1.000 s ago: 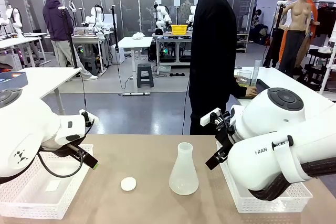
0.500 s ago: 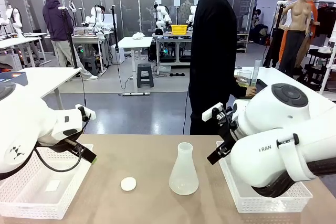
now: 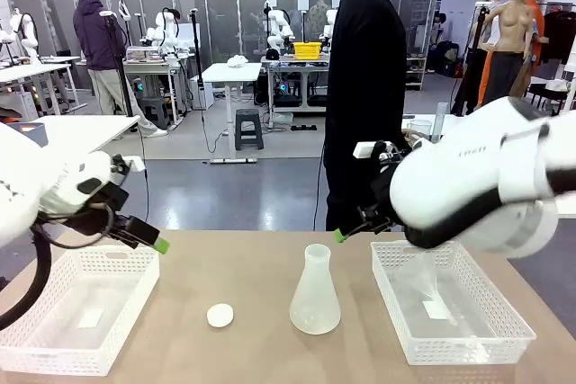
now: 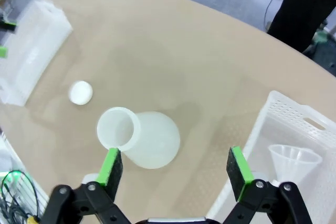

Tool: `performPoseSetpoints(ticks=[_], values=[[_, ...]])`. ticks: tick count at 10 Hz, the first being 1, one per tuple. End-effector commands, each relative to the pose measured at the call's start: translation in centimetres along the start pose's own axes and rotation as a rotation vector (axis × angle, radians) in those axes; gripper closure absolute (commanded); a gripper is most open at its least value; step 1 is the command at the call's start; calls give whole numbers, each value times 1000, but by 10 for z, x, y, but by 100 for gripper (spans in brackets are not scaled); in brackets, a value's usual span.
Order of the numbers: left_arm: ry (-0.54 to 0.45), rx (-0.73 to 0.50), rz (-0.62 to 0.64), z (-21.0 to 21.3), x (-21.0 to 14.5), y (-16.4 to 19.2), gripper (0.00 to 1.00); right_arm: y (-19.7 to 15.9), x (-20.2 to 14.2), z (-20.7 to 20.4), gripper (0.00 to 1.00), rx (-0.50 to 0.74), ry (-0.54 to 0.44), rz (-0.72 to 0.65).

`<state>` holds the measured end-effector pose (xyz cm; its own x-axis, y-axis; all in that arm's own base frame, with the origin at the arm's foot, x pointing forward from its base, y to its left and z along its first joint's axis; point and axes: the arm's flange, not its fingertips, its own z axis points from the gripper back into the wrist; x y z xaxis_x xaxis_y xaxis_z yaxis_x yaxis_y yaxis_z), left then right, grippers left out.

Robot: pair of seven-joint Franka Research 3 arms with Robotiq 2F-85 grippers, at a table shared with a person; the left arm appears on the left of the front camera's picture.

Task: Prepare the solutions needed for the experiment.
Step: Pick up the Plastic Funnel and insert it into the Big flask.

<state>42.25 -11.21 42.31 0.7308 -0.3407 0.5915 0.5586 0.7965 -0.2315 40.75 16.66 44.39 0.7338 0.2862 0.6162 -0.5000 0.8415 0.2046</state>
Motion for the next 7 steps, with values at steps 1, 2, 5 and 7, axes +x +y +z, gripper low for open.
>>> performPoseSetpoints(ticks=[1,2,5,7], values=[[17,53,-34,-8,-3,-20,0,7,-7,-3,0,-64,0,73],[17,53,-34,-8,-3,-20,0,7,-7,-3,0,-64,0,73],[22,25,-34,-7,-1,-13,0,6,-3,-3,0,-27,7,36],[-46,-143,145,-28,19,22,0,-12,10,-23,0,154,-11,-110]])
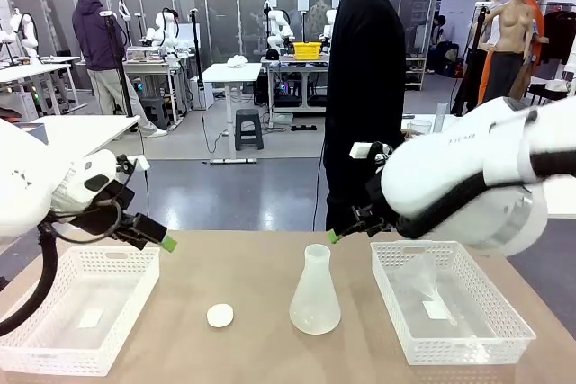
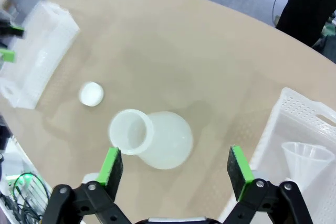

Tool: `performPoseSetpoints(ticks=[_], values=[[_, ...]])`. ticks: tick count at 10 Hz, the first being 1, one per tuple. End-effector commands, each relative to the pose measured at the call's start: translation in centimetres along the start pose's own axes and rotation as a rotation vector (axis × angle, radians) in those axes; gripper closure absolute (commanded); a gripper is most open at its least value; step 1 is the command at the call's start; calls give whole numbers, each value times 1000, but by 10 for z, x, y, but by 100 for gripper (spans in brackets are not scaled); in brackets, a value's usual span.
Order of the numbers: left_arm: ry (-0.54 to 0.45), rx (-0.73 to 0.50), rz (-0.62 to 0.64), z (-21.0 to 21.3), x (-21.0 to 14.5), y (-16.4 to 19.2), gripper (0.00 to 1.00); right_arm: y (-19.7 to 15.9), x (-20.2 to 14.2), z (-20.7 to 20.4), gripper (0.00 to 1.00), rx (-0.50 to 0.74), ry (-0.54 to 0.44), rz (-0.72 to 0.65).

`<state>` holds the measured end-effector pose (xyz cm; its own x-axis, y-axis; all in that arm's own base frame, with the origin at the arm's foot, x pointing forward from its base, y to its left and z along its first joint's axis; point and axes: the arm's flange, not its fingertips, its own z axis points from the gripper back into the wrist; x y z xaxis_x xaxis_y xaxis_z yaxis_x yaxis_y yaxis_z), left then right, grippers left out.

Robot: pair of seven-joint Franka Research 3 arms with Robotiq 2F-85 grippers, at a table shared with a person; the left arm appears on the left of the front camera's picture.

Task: Prepare the solutions needed for the experiment.
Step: Pick up the Plastic Funnel and insert it into the Big flask.

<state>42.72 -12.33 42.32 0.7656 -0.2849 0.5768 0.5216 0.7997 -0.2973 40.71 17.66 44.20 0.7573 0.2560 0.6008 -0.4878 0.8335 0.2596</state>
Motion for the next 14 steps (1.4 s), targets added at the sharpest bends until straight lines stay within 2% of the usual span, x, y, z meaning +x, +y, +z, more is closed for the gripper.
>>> performPoseSetpoints(ticks=[1,2,4,6,7,8,10,12,14], values=[[-26,-210,142,-20,15,42,0,-31,13,-17,0,206,-39,-181],[-30,-328,186,-22,14,54,0,-42,13,-18,0,256,-37,-274],[-46,-551,241,-28,12,73,0,-59,14,-23,0,438,-83,-455],[-66,-708,263,-24,7,88,0,-70,12,-26,0,639,-93,-559],[-62,-799,326,-24,1,98,0,-78,9,-29,0,744,-74,-616],[-67,-870,396,-21,-3,103,0,-82,4,-31,0,751,-60,-628],[-36,-918,509,-3,-11,105,0,-92,-4,-28,0,844,-36,-649],[-2,-1033,607,5,-14,104,0,-100,-10,-22,0,897,-31,-669],[13,-1015,626,5,-10,103,0,-104,-11,-19,0,940,-23,-668]])
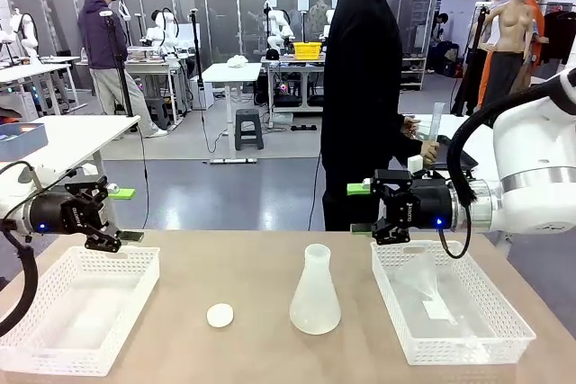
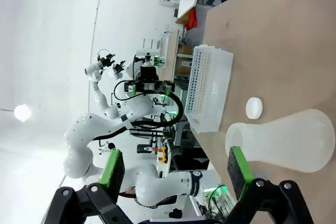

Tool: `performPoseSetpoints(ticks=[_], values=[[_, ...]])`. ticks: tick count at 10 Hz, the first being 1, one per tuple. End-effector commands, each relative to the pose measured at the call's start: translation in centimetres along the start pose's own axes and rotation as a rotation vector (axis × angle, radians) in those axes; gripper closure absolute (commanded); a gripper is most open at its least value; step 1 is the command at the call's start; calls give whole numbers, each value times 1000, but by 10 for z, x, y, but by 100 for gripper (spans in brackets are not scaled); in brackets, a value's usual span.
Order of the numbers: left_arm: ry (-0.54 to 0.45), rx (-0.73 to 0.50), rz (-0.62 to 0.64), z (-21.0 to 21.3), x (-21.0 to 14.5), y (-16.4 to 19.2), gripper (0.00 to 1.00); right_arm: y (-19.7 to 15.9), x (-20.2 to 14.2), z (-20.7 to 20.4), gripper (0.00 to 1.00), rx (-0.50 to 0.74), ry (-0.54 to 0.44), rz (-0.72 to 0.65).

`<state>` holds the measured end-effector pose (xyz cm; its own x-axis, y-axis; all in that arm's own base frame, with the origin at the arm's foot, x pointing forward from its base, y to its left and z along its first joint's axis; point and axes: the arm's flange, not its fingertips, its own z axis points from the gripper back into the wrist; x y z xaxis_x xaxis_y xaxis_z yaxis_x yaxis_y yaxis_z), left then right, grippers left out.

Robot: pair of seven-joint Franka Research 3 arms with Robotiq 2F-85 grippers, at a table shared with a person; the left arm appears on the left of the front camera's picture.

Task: Prepare the solutions needed for the experiment.
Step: Pick up the Plastic Funnel and insert it into the Big flask.

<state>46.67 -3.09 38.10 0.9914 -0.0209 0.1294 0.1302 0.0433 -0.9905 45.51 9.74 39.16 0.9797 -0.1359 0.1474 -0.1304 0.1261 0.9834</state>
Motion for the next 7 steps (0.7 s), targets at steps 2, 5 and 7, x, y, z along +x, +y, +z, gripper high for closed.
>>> performPoseSetpoints(ticks=[2,5,7], values=[[-34,-57,26,-3,9,-11,0,5,5,5,0,50,34,-17],[-18,-23,13,-3,3,-3,0,2,-1,2,0,19,11,-1],[-18,-23,13,-3,3,-3,0,2,-1,2,0,19,11,-1]])
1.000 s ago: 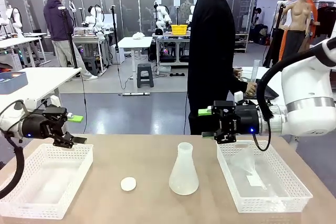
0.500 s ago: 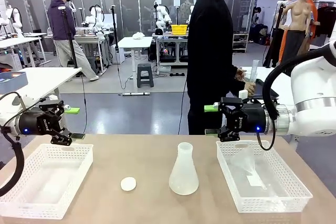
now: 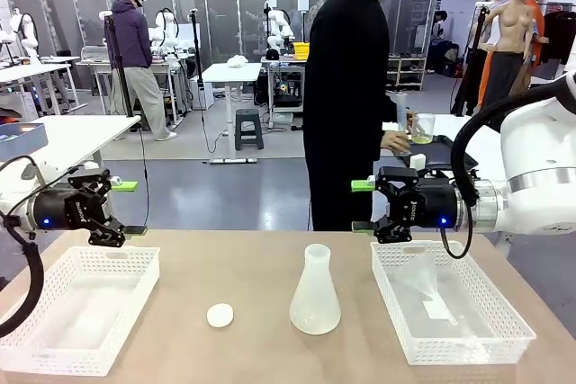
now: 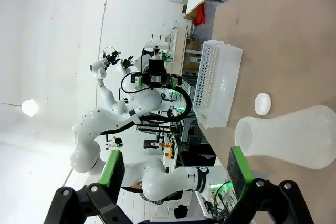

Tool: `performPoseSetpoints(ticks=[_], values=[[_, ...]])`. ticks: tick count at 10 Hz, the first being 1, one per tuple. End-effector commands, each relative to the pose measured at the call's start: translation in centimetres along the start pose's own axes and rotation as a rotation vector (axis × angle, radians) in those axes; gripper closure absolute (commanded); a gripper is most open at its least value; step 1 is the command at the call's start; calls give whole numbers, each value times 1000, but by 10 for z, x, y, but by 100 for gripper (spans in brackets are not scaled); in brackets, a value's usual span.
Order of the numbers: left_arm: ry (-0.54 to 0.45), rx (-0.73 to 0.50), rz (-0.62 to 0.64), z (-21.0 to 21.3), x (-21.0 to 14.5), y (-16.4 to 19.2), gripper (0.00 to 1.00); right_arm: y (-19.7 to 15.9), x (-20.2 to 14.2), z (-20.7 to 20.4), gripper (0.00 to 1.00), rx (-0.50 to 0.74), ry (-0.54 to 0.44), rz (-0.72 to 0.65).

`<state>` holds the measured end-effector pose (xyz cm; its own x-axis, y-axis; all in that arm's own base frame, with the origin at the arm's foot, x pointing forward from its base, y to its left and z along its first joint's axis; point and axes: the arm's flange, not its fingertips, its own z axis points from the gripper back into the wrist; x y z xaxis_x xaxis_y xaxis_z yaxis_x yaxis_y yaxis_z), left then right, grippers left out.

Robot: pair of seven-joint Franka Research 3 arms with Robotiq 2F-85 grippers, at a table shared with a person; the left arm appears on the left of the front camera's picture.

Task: Prepare the solutions needed for the experiment.
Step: Pick up the Plastic Funnel and insert it into the Big flask.

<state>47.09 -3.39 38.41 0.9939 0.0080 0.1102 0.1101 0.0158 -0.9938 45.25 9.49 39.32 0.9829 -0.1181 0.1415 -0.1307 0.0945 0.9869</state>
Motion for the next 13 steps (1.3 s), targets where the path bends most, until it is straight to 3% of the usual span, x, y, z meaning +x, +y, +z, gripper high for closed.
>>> performPoseSetpoints(ticks=[1,3,4,7,9,10,11,12,13], values=[[10,5,-8,0,-1,-1,0,0,1,-2,0,-13,-7,3],[10,5,-8,0,-1,-1,0,0,0,0,0,0,0,0],[10,5,-8,0,-1,-1,0,17,-4,-6,0,-142,115,144],[10,5,-8,0,-1,-1,0,65,-3,0,0,-456,288,450],[10,5,-8,0,-1,-1,0,79,4,-6,0,-758,394,560],[10,5,-8,0,-1,-1,0,81,9,-12,0,-850,435,611],[10,5,-8,0,-1,-1,0,81,20,-18,0,-950,381,684],[10,5,-8,0,-1,-1,0,79,34,-21,0,-1192,293,719],[10,5,-8,0,-1,-1,0,78,42,-23,0,-1216,334,738]])
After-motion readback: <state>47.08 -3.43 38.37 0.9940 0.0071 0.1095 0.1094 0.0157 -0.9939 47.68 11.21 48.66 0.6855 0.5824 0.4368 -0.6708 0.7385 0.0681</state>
